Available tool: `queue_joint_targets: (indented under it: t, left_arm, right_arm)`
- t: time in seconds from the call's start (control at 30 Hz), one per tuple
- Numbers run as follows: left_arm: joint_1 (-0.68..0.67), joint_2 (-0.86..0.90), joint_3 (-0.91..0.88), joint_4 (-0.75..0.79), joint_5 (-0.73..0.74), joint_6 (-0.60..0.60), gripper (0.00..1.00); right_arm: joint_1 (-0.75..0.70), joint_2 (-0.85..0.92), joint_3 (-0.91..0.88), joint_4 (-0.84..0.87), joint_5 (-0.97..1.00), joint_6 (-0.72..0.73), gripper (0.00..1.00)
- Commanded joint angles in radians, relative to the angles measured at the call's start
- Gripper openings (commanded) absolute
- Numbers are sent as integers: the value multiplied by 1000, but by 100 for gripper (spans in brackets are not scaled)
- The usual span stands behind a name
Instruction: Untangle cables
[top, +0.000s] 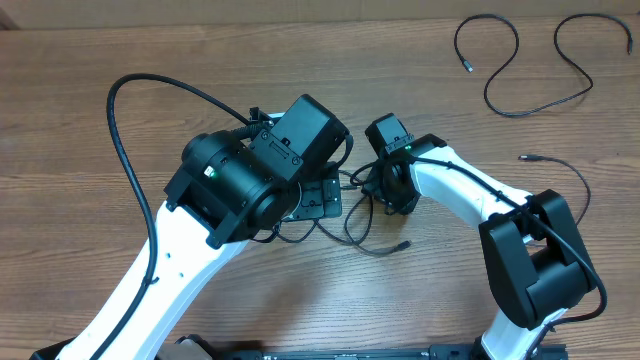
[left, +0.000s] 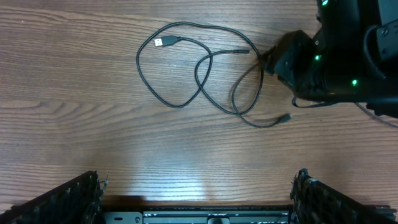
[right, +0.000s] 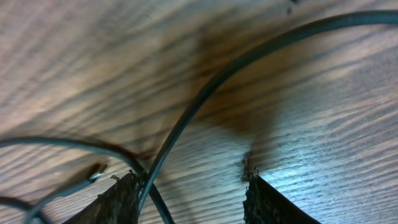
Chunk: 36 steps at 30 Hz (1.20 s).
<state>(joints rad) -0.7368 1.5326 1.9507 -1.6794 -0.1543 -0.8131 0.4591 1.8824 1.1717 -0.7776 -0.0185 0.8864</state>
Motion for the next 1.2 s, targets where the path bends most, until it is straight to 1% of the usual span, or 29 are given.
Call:
queue_joint_targets:
  t: [0.0, 0.03, 0.13, 0.27, 0.33, 0.37, 0.53, 0.67, 0.83, 0.93, 1.1, 1.13, 1.17]
  left_arm:
    - [4, 5, -2, 2, -13, -14, 100]
    - [4, 5, -2, 2, -13, -14, 100]
    - [4, 5, -2, 1, -13, -14, 100]
    - [4, 5, -2, 0, -13, -14, 99]
    - [4, 5, -2, 0, -13, -14, 100]
    - [4, 5, -2, 0, -13, -14, 100]
    - [4, 5, -2, 1, -13, -14, 99]
    - [4, 5, -2, 1, -14, -14, 100]
    - [4, 5, -2, 2, -14, -14, 100]
    - [4, 5, -2, 1, -14, -14, 100]
    - [4, 5, -2, 0, -14, -13, 100]
    - [4, 5, -2, 0, -14, -14, 100]
    - [4, 5, -2, 1, -14, -14, 100]
  right_arm:
    - [2, -6, -15, 18, 15, 8, 53]
    - [2, -6, -15, 23, 18, 8, 50]
    - [2, -6, -15, 35, 18, 8, 34]
    - [0, -6, -14, 39, 17, 6, 20]
    - [-6, -7, -8, 32, 17, 0, 8]
    - [-12, -8, 3, 15, 17, 0, 4]
    - [-56, -19, 106, -106, 17, -15, 4]
    - [-87, -37, 223, -200, -9, -143, 4]
    - [-110, -78, 341, -303, -4, -214, 4]
    - [-144, -111, 397, -350, 4, -216, 4]
    - [-247, -186, 447, -373, 6, -264, 4]
    - [-309, -219, 448, -374, 20, -267, 4]
    - [-342, -231, 448, -377, 35, -267, 4]
